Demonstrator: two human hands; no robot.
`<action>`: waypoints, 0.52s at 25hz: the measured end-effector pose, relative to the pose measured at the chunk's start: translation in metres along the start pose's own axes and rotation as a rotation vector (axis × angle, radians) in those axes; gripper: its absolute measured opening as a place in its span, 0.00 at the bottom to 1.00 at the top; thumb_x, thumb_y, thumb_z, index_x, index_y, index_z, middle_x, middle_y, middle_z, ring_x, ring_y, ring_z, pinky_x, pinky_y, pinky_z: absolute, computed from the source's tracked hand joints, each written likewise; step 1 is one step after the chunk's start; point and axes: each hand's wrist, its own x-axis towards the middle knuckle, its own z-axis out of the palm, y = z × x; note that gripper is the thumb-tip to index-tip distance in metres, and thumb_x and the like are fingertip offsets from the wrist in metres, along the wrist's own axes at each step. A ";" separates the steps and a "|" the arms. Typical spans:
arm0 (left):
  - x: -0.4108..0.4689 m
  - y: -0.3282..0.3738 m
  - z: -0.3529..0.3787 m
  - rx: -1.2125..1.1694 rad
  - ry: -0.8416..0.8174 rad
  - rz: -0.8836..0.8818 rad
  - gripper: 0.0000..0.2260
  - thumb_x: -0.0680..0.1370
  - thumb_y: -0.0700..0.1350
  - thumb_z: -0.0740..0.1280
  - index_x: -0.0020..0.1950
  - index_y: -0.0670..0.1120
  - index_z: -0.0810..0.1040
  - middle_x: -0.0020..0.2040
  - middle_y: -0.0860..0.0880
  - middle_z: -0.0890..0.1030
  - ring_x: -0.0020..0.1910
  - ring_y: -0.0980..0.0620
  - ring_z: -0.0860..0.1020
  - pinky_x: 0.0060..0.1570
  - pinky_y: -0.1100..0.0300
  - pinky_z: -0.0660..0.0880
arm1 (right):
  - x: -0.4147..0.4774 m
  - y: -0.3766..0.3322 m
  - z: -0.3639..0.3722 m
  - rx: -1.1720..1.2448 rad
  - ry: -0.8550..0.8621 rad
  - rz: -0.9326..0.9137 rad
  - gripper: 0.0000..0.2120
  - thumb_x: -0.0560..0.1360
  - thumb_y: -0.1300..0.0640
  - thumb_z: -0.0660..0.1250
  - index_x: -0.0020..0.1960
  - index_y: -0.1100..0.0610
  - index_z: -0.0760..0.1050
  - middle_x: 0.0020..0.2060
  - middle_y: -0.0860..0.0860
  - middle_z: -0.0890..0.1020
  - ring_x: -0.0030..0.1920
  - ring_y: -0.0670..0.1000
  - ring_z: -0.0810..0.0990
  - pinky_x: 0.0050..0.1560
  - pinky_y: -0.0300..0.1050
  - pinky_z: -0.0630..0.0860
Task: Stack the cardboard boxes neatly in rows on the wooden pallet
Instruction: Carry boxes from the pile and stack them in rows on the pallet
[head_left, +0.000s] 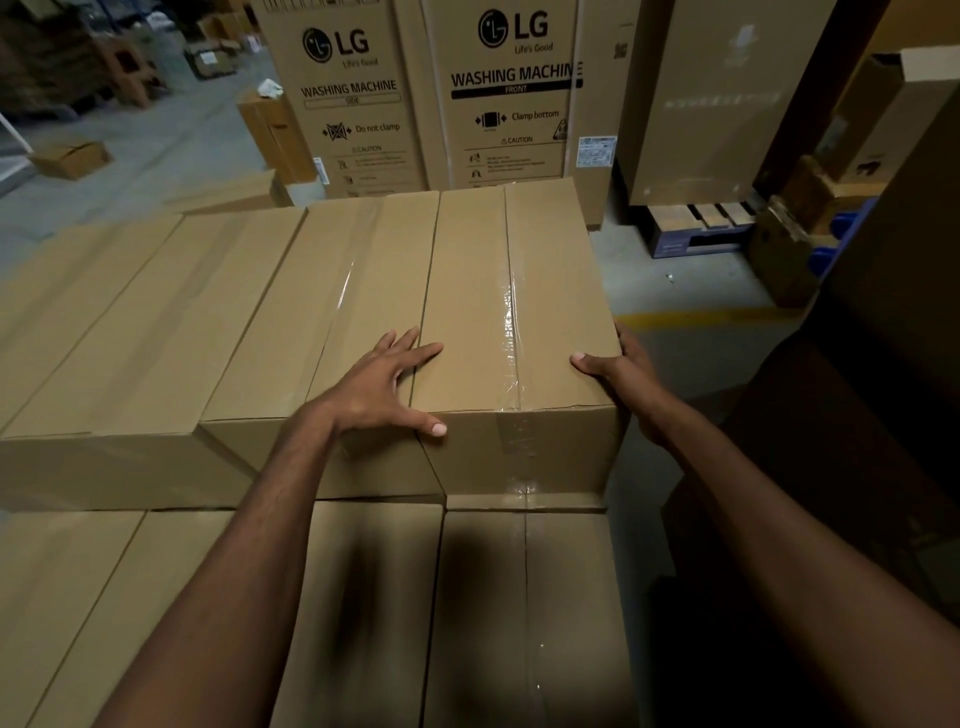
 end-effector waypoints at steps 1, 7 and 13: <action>-0.002 0.000 0.001 0.008 0.026 0.012 0.52 0.60 0.65 0.81 0.81 0.64 0.60 0.84 0.58 0.49 0.82 0.54 0.41 0.79 0.44 0.46 | -0.001 0.000 0.001 -0.010 -0.003 -0.004 0.28 0.77 0.54 0.73 0.74 0.47 0.66 0.60 0.43 0.78 0.60 0.45 0.77 0.58 0.45 0.74; -0.010 0.003 0.008 0.016 0.101 0.029 0.47 0.63 0.62 0.81 0.79 0.63 0.64 0.82 0.60 0.56 0.82 0.54 0.46 0.80 0.44 0.50 | -0.011 -0.010 0.005 -0.083 0.086 0.003 0.33 0.76 0.51 0.74 0.77 0.49 0.65 0.67 0.48 0.76 0.67 0.54 0.76 0.63 0.52 0.74; -0.016 -0.002 0.008 0.012 0.103 0.043 0.44 0.68 0.51 0.82 0.80 0.59 0.65 0.82 0.57 0.59 0.82 0.53 0.49 0.80 0.45 0.53 | -0.043 0.003 0.012 -0.224 0.123 -0.081 0.46 0.68 0.35 0.75 0.79 0.44 0.59 0.72 0.46 0.73 0.68 0.53 0.75 0.69 0.59 0.73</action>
